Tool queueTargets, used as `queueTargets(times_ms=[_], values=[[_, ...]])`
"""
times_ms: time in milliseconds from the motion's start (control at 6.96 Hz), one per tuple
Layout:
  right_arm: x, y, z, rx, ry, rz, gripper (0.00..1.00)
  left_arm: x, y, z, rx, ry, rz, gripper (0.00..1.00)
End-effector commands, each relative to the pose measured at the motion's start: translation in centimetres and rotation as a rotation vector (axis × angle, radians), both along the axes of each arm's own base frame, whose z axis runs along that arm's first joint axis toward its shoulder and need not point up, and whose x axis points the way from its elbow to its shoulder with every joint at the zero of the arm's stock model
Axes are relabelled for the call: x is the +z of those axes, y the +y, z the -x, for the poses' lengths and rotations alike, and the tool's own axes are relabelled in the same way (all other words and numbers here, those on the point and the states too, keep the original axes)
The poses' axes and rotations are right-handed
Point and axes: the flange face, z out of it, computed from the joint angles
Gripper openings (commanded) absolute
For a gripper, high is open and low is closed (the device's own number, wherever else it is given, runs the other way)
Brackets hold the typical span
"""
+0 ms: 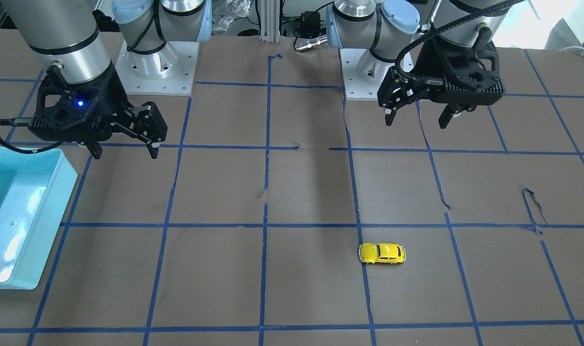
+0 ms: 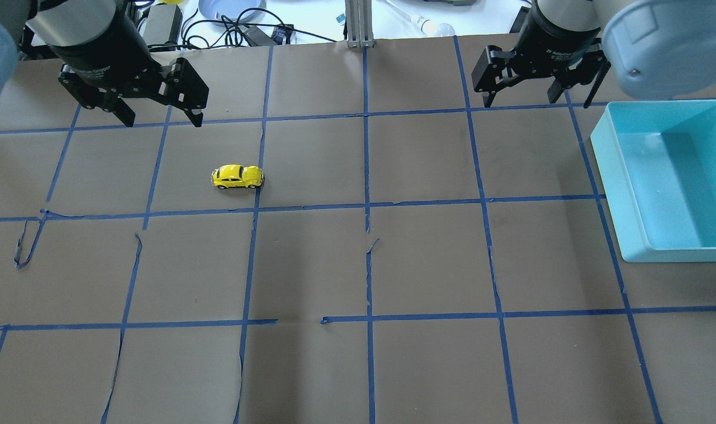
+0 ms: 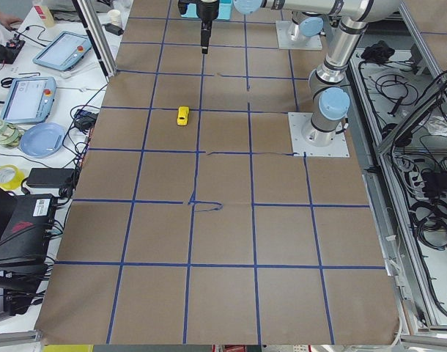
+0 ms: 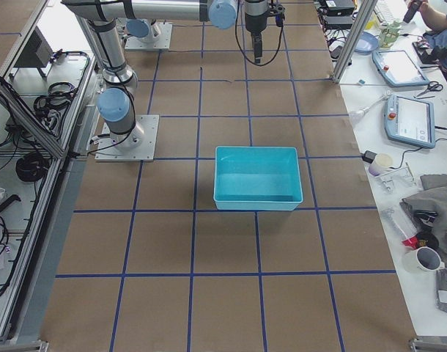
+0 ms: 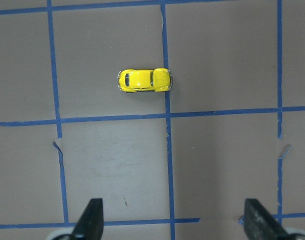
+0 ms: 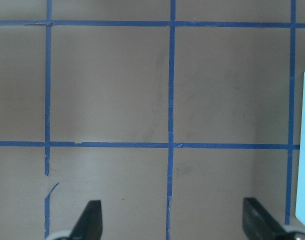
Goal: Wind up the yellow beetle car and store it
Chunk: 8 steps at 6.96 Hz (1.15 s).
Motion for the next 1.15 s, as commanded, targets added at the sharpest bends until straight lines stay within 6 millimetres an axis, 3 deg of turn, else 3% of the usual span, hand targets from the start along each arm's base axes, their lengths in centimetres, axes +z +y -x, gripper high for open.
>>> queueTargets(times_ms=[0, 1006], values=[[-0.01, 0.00, -0.03, 0.000, -0.001, 0.001, 1.00, 0.13, 0.01, -0.02, 0.001, 0.004, 0.003, 1.00], [0.07, -0.02, -0.03, 0.002, 0.000, 0.002, 1.00, 0.41, 0.82, -0.38, 0.015, 0.012, -0.009, 1.00]])
